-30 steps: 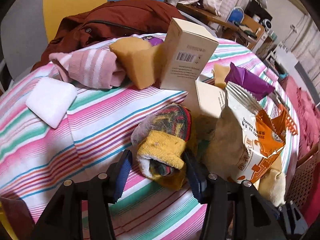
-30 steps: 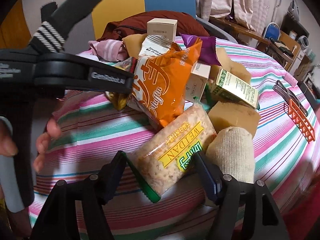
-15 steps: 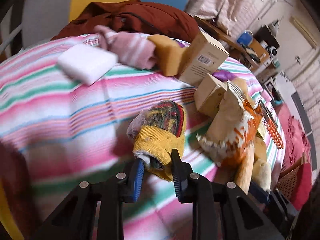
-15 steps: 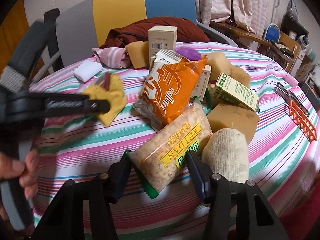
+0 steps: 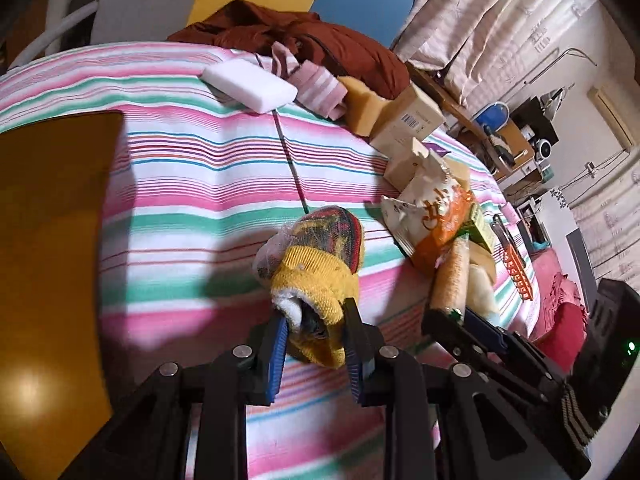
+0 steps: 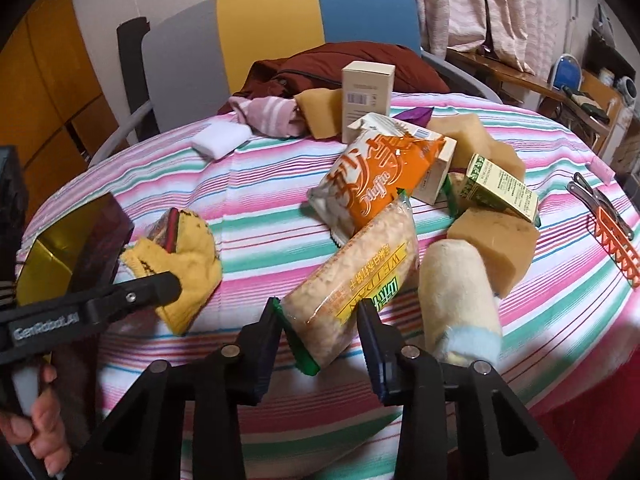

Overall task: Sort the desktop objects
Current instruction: 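Grasp the yellow knit sock with the left gripper while the right grasps the WEIDAN cracker bag, then carry the sock and cracker bag into the gold tray and open both grippers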

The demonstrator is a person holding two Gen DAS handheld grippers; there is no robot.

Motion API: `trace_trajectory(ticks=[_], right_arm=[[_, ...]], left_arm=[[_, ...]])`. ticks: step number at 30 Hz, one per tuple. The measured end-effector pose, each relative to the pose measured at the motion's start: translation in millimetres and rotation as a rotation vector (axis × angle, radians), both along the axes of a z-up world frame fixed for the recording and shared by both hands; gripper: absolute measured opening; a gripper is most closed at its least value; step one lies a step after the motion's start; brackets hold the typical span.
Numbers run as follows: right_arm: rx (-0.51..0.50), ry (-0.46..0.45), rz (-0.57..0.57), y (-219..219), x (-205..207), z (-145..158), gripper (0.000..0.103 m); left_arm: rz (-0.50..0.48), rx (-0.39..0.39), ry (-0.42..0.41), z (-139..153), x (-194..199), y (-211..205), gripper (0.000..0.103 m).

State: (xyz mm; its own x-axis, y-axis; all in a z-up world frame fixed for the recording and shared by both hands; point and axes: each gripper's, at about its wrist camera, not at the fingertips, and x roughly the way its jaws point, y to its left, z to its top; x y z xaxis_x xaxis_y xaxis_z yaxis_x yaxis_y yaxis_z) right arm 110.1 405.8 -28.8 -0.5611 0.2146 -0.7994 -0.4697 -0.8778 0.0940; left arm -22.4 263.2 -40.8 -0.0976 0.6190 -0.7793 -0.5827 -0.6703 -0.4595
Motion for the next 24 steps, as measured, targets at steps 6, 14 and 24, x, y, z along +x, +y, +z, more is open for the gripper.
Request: trace_trajectory(ticks=[6, 14, 24], right_arm=[[0.03, -0.017, 0.053, -25.0, -3.4, 4.4, 0.037], [0.075, -0.01, 0.116, -52.7, -10.1, 13.6, 0.034], [0.092, 0.029, 0.162, -72.2, -13.0, 30.2, 0.024]], left_arm=[[0.02, 0.053, 0.014, 14.7, 9.0, -32.2, 0.025], [0.083, 0.114, -0.013, 27.6, 8.9, -75.8, 0.025], [0.128, 0.162, -0.001, 42.9, 7.2, -112.7, 0.025]])
